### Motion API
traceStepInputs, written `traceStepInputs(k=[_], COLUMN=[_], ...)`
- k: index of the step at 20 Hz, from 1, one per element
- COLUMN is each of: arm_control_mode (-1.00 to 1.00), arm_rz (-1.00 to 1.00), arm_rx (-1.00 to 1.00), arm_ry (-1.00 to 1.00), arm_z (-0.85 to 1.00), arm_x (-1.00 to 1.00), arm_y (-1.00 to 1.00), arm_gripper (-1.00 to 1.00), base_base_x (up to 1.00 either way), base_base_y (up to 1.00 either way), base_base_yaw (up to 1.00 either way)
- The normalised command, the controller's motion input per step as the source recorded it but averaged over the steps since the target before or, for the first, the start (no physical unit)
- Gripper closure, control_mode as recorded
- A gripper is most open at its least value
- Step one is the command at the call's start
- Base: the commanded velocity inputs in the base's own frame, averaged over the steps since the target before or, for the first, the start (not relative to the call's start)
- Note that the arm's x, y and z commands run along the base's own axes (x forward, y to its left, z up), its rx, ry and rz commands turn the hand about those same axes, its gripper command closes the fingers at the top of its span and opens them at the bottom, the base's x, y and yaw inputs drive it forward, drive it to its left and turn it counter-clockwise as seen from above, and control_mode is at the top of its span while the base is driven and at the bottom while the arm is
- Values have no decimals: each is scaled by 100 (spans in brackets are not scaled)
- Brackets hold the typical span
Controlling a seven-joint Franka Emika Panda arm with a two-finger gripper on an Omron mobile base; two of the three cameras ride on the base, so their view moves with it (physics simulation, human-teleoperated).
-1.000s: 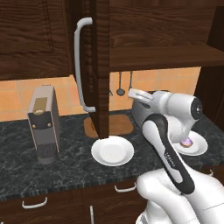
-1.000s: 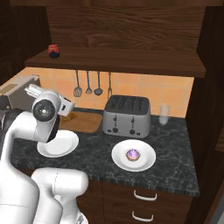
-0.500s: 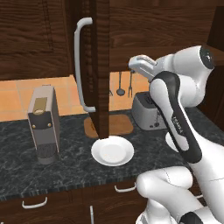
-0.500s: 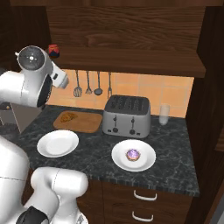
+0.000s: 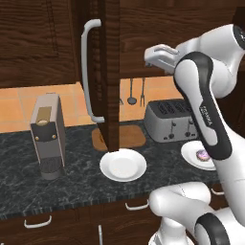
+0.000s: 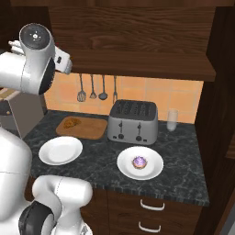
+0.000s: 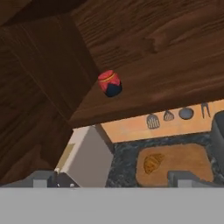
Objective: From the different types of pastries on the counter, select a croissant and place it on the cutting board. Then retrieve a jar of jam from the cabinet and place it alongside the croissant on the cutting board.
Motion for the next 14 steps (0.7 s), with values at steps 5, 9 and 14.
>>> traceStepInputs(k=[5, 9, 14], arm_control_mode=[-100, -100, -100], arm_rz=[28, 0, -13], arm_rx=[-28, 0, -36], arm_ry=[-27, -8, -48], arm_z=[1, 0, -6], arm_x=[0, -6, -10], arm_y=[2, 8, 3], arm_gripper=[-100, -100, -100], base_base_x=[0, 0, 0], base_base_y=[0, 0, 0], base_base_yaw=[0, 0, 0])
